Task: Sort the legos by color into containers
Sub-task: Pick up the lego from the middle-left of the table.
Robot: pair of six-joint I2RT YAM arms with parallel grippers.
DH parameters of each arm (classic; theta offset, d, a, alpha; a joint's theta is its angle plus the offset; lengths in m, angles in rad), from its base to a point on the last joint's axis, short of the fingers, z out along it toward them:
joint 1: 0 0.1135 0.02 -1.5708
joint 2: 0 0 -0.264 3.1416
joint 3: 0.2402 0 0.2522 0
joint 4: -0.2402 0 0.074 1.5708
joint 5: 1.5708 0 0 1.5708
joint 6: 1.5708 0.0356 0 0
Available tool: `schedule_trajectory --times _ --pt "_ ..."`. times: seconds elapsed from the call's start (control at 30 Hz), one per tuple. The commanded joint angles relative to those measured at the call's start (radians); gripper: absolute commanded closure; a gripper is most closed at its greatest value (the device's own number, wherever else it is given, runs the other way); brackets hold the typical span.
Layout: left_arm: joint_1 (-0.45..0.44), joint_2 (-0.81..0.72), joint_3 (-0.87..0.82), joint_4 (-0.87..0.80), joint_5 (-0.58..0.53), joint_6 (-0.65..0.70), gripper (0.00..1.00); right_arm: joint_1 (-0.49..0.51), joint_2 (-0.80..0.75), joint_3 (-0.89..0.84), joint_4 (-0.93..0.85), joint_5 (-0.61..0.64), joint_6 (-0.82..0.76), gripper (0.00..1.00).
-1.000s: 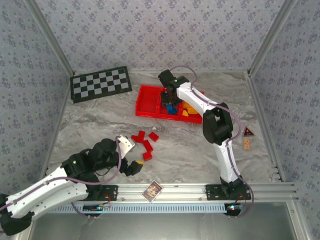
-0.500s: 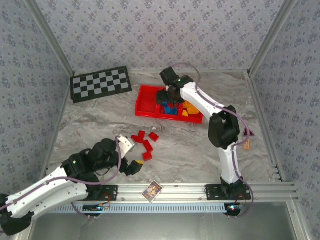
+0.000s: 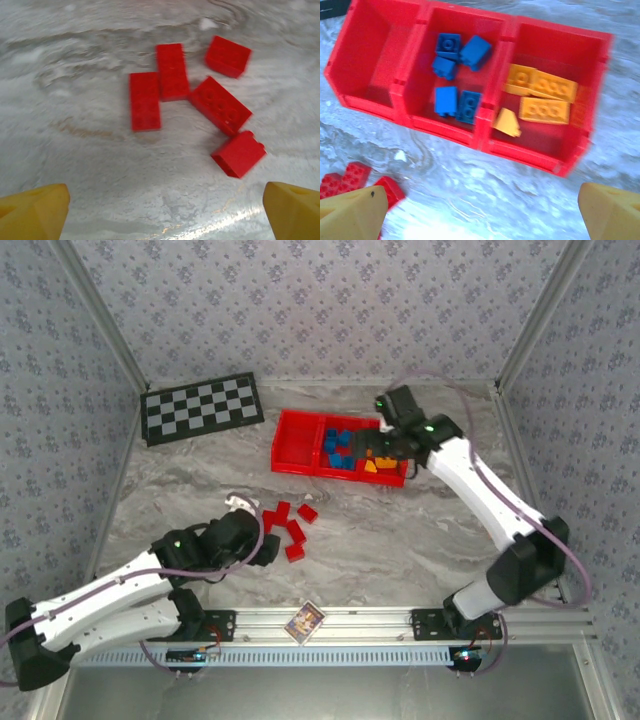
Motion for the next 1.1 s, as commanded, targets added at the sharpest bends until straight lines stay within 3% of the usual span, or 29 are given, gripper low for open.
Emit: schedule_trajectory --times 0.0,0.17,0.3,0.5,0.87,1.07 --pt "-0.036 0.006 0.055 -0.147 -0.146 -0.31 0.03 -0.08 -0.135 -0.112 -0.009 -0.03 -0.056 0.0" --pt "-0.083 0.173 0.158 -0.32 -0.172 -0.664 0.09 -0.231 -0.291 -0.336 0.074 -0.1 -0.054 0.0" --pt "-0.207 0.428 0.333 -0.394 -0.214 -0.797 0.08 -0.305 -0.362 -0.424 0.127 -0.209 -0.011 0.0" --pt "-0.253 0.747 0.535 -0.445 -0.146 -0.841 0.03 -0.358 -0.409 -0.436 0.112 -0.255 0.002 0.0" --pt "-0.24 0.873 0.462 -0.245 0.004 -0.796 0.03 -0.415 -0.481 -0.515 0.12 -0.314 0.026 0.0" --pt "-0.191 0.875 0.39 -0.135 0.086 -0.732 0.12 -0.416 -0.473 -0.526 0.129 -0.316 0.028 0.0"
